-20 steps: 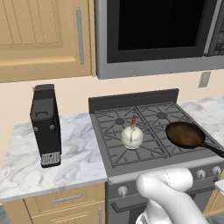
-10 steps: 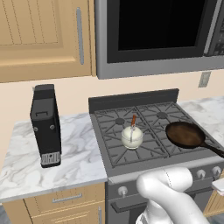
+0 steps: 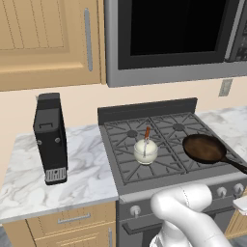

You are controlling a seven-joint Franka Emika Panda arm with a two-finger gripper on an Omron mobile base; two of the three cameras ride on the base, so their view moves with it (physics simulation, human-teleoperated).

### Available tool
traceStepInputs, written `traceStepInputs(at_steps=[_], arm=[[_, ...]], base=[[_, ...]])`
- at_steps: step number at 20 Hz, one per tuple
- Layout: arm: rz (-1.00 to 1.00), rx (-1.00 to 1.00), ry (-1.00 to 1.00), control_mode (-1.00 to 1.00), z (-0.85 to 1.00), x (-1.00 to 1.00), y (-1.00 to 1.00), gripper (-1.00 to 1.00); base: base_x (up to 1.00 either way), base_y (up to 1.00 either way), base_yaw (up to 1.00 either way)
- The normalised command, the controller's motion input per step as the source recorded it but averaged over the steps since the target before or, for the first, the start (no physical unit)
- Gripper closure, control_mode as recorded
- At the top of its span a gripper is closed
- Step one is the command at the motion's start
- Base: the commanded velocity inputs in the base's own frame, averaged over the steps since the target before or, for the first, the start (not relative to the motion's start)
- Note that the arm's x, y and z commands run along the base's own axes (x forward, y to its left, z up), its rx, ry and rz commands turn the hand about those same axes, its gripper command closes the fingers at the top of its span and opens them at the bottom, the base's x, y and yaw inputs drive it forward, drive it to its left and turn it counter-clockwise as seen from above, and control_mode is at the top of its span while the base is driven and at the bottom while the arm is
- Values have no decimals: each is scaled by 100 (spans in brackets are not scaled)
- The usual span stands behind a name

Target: Pick the pan from the cabinet and place it on the stove. Then turn on the stove burner for the pan.

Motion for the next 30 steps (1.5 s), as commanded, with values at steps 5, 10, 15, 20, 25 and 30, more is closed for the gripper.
traceStepInputs(at_steps=[5,10,15,20,25,30], arm=[[0,0,0,-100,-10,4,-4,-100],[0,0,0,-100,-7,4,-2,-100],[0,0,0,-100,-2,6,0,-100],[0,0,0,-100,0,8,0,-100],[0,0,0,-100,0,9,0,-100],[0,0,0,-100,0,8,0,-100]], base=[[0,0,0],[0,0,0],[0,0,0],[0,0,0],[0,0,0],[0,0,0]])
